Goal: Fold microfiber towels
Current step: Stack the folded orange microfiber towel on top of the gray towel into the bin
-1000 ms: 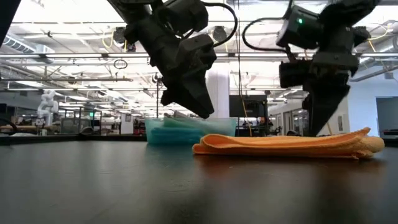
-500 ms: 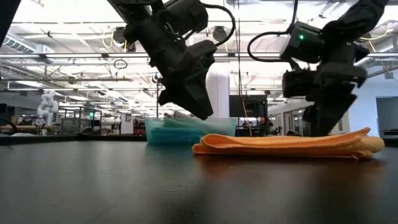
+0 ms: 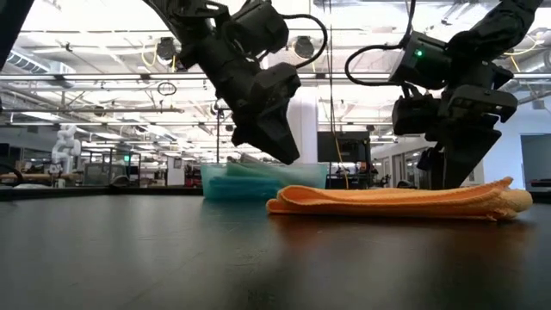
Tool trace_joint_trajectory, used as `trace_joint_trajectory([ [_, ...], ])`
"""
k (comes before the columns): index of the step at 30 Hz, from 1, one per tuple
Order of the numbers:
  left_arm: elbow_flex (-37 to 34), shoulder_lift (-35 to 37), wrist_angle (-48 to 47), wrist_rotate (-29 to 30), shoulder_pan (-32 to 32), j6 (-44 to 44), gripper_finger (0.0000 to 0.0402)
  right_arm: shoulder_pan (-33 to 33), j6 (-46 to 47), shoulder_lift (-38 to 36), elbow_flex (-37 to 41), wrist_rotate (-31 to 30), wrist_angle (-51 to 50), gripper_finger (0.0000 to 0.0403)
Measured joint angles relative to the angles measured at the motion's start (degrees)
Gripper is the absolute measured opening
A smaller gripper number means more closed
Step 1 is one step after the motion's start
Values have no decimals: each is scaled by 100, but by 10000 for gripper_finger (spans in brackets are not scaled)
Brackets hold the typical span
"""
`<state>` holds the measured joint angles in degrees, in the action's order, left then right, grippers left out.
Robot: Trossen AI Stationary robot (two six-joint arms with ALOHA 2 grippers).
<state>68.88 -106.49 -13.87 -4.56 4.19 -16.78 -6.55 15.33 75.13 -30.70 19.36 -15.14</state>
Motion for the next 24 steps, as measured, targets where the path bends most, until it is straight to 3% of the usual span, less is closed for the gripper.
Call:
trace_joint_trajectory([
  [8,3,-271,84,-563,60,-563,113,0,42,0,0,2,-6,244],
  [15,-10,-397,-189,-694,118,-2007,188,-2,50,0,0,19,-12,244],
  [24,17,-786,310,-1225,94,-3323,266,0,-30,2,0,13,-19,232],
])
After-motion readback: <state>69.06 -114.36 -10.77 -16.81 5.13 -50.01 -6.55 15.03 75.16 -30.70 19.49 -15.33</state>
